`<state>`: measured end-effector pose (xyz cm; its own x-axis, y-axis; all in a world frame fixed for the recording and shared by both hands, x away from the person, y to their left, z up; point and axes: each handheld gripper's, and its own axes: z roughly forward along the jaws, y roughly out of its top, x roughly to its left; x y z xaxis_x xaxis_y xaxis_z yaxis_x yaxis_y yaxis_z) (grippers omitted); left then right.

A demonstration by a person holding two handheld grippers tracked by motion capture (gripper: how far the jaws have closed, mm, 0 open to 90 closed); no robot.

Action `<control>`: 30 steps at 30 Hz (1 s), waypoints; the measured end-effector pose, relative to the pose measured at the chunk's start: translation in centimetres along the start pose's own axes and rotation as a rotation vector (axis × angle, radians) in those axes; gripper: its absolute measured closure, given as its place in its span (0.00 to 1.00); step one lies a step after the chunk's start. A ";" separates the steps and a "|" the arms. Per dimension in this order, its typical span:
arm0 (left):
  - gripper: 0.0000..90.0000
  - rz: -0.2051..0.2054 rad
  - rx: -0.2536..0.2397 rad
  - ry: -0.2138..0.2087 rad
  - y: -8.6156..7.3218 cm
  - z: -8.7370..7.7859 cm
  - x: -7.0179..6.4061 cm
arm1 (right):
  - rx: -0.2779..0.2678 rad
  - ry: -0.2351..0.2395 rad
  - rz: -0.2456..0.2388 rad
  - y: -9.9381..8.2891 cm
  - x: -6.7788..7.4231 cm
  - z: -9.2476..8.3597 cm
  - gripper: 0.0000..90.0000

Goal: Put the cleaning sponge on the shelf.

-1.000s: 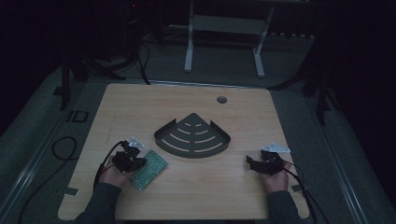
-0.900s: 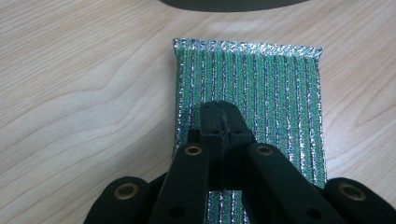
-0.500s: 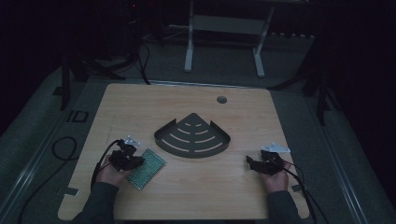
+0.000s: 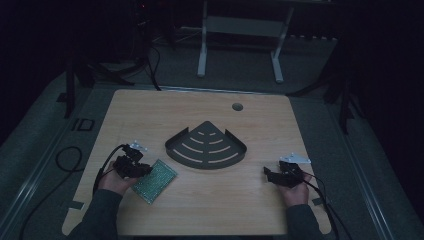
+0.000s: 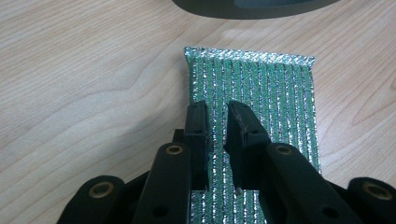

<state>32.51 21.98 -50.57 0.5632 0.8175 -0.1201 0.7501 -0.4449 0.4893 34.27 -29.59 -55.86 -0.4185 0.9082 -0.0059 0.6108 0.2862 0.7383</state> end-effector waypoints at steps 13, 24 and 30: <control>0.85 -0.014 0.080 -0.058 1.2 0.1 1.3 | 0.000 0.000 -0.001 0.0 0.0 0.0 0.29; 0.82 -0.007 0.151 -0.111 1.9 0.8 2.0 | 0.000 0.000 -0.002 0.0 0.0 0.0 0.29; 0.82 -0.015 0.175 -0.127 2.1 1.1 2.4 | 0.001 0.000 -0.001 0.0 0.0 0.0 0.29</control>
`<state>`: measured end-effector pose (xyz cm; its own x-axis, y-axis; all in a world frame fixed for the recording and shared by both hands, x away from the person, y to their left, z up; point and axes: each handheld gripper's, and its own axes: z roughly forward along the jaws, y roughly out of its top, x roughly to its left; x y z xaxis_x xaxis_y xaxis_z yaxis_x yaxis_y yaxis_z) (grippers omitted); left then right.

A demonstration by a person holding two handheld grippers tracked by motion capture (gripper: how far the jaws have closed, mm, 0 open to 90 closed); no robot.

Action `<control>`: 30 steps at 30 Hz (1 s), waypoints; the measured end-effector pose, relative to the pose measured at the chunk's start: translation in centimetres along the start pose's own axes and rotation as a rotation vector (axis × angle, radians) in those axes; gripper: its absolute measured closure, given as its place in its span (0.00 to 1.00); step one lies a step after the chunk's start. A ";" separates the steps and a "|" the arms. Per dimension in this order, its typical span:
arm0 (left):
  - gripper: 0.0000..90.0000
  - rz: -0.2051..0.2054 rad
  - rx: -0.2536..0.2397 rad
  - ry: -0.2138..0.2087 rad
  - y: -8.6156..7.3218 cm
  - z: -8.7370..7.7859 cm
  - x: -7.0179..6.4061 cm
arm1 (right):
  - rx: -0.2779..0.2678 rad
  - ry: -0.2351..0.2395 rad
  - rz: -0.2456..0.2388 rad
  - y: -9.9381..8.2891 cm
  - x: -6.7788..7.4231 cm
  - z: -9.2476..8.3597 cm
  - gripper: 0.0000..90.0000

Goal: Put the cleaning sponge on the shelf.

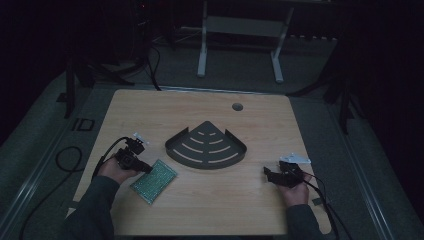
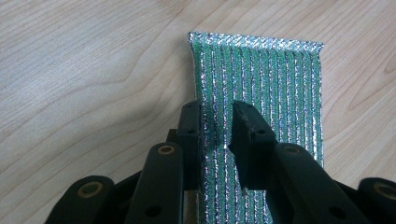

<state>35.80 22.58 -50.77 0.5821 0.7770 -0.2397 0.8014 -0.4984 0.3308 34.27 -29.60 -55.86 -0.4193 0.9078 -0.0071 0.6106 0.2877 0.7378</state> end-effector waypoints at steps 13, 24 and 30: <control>0.82 -0.020 0.043 -0.018 0.1 0.6 0.6 | 0.000 0.000 0.000 0.0 0.0 0.0 0.29; 0.87 -0.073 0.108 -0.068 0.7 1.0 1.4 | 0.000 0.000 0.000 0.0 0.0 0.0 0.29; 0.89 -0.094 0.141 -0.066 1.1 1.1 1.4 | 0.000 0.000 0.000 0.0 0.0 0.0 0.29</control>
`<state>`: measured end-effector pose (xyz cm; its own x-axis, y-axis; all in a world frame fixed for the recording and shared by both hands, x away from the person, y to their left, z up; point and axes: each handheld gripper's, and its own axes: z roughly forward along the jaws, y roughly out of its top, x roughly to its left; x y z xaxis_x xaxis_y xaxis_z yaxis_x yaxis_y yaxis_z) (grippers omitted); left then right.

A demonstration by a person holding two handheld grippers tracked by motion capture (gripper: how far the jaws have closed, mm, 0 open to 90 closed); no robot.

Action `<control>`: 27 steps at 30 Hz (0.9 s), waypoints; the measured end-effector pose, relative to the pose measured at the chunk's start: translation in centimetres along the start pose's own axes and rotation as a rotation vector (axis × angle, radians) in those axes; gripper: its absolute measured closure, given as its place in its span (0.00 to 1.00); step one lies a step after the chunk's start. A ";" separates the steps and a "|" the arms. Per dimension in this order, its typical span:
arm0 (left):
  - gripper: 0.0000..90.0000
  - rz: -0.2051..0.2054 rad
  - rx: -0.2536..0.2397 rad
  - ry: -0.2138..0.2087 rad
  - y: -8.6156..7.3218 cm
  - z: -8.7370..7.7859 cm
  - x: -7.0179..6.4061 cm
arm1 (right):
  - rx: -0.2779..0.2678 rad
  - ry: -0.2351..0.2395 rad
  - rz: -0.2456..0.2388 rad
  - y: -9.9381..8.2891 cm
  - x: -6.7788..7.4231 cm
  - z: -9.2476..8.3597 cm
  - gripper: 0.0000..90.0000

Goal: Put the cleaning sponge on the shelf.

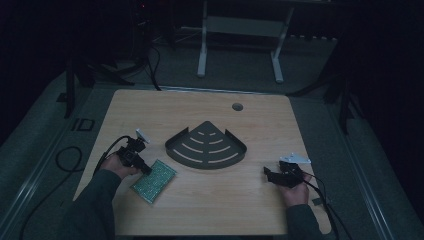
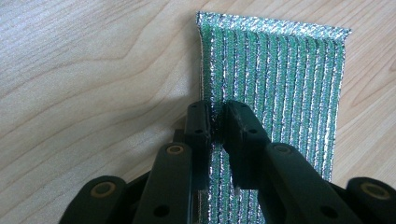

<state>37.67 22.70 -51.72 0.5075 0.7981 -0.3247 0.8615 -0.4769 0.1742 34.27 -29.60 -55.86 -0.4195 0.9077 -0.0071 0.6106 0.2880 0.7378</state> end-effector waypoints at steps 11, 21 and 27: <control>1.00 0.040 0.046 0.069 0.6 -0.2 -1.0 | 0.000 0.000 0.000 0.0 0.0 0.0 0.29; 1.00 0.045 0.022 0.084 0.5 -1.2 -1.3 | 0.000 0.000 0.000 0.0 0.0 0.0 0.29; 1.00 0.051 -0.002 0.099 0.5 -2.2 -1.6 | 0.000 0.000 0.000 0.0 0.0 0.0 0.29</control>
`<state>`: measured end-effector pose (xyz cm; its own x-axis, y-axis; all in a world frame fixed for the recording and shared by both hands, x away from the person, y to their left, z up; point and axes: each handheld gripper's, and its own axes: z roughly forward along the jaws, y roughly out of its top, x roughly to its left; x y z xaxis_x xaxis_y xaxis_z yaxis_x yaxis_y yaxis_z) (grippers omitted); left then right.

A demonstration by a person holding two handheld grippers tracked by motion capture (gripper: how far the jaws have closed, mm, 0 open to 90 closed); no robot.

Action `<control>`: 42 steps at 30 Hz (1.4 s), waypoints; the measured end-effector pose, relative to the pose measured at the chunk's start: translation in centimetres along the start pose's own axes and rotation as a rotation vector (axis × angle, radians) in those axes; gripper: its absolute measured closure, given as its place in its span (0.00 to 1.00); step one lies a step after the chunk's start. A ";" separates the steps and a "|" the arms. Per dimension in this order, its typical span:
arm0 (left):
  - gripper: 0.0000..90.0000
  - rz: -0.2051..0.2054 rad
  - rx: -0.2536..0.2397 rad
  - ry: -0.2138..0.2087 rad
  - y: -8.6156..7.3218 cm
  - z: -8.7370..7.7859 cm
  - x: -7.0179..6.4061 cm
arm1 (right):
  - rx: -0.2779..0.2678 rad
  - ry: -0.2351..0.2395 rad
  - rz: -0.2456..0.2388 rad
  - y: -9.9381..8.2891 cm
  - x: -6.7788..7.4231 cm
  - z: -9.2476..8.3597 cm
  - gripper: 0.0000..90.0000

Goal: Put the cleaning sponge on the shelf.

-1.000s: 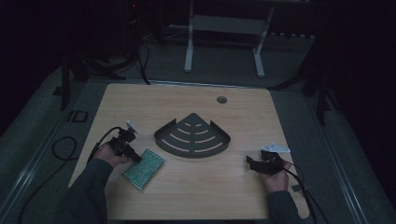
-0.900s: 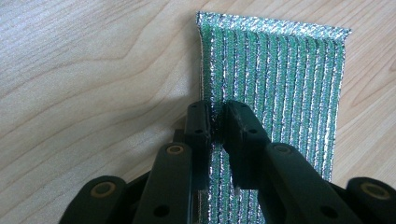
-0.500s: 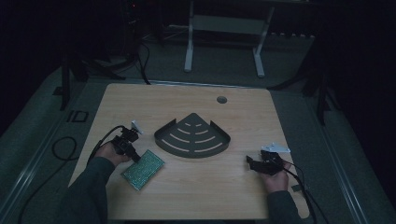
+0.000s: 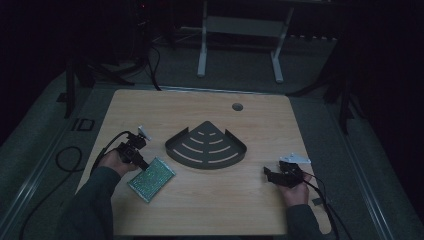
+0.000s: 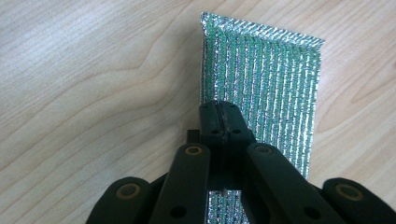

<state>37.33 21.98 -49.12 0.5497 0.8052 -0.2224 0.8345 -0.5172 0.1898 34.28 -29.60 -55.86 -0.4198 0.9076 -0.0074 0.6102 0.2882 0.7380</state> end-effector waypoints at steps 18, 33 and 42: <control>1.00 0.024 -0.044 0.008 0.3 -2.4 -0.5 | 0.000 0.000 0.001 0.0 0.0 0.0 0.29; 1.00 0.036 -0.081 0.007 0.6 -4.3 -0.4 | 0.001 0.000 0.001 0.0 0.0 0.0 0.29; 1.00 0.032 -0.085 -0.003 1.0 -5.0 -0.1 | 0.000 0.000 0.001 0.0 0.0 0.0 0.29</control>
<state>37.91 22.78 -44.13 0.5758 0.7880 -0.2179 0.8107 -0.5158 0.2769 34.28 -29.60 -55.86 -0.4195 0.9077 -0.0070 0.6103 0.2877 0.7380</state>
